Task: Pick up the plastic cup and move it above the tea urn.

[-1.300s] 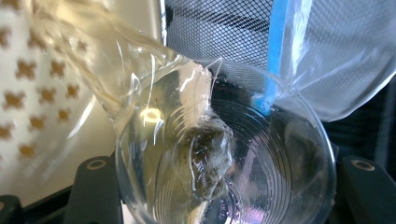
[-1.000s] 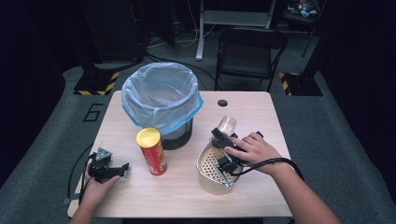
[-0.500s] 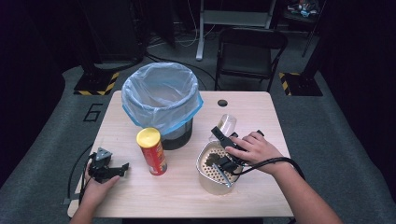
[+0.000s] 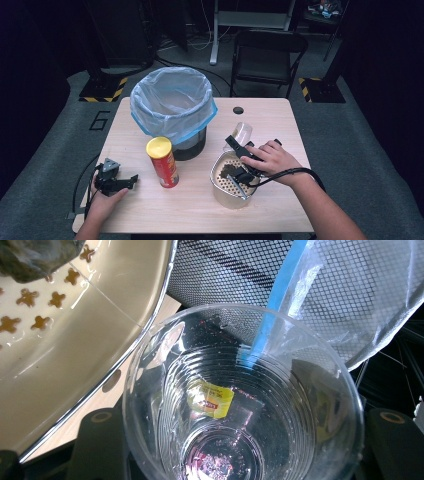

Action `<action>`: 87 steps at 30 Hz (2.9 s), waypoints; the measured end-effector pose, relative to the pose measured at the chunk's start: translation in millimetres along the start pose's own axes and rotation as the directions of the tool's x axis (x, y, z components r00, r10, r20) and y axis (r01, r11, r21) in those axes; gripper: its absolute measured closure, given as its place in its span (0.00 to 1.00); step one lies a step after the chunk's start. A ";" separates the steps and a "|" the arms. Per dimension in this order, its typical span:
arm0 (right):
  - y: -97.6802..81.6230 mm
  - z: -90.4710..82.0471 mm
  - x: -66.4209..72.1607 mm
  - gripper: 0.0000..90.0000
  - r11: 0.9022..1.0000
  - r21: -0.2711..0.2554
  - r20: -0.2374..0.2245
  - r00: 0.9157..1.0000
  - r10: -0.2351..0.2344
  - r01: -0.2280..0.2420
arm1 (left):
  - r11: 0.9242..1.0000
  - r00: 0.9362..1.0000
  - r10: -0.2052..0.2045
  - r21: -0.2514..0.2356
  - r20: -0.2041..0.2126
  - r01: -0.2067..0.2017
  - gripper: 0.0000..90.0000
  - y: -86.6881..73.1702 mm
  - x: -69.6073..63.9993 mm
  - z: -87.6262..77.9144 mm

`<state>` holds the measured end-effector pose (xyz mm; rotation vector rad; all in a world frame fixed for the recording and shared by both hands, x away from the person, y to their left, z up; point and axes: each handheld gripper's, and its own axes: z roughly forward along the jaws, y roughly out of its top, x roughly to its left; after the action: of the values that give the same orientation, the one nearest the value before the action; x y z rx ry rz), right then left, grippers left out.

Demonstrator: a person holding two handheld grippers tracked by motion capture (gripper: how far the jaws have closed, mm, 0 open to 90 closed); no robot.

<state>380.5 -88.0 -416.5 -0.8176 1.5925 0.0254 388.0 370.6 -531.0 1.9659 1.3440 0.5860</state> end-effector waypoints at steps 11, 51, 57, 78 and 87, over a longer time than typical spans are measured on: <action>-0.4 -3.3 -2.9 0.38 1.000 0.005 0.002 1.000 -0.011 0.011 | 1.000 1.000 0.000 0.000 0.000 0.000 0.13 0.0 0.0 0.0; -65.9 23.6 -45.5 0.37 0.202 -0.069 -0.068 0.207 0.976 -0.977 | 1.000 1.000 0.001 0.000 0.001 -0.001 0.13 0.0 -0.2 0.0; -76.1 18.4 -62.5 0.37 0.073 -0.067 -0.124 0.081 0.989 -0.995 | 1.000 1.000 0.001 0.000 0.001 -0.001 0.13 0.0 -0.1 0.0; -84.1 20.0 -110.0 0.37 -0.123 -0.061 -0.286 -0.100 0.953 -0.991 | 1.000 1.000 0.000 0.011 0.002 0.000 0.13 0.5 0.4 -0.7; -89.0 30.6 -170.1 0.37 -0.169 -0.082 -0.308 -0.137 0.942 -0.982 | 1.000 1.000 0.007 0.007 0.003 -0.007 0.13 0.1 0.4 -0.9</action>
<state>446.0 -58.5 -235.8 0.5352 2.0094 1.4732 387.6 371.2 -530.4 1.9772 1.3392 0.5830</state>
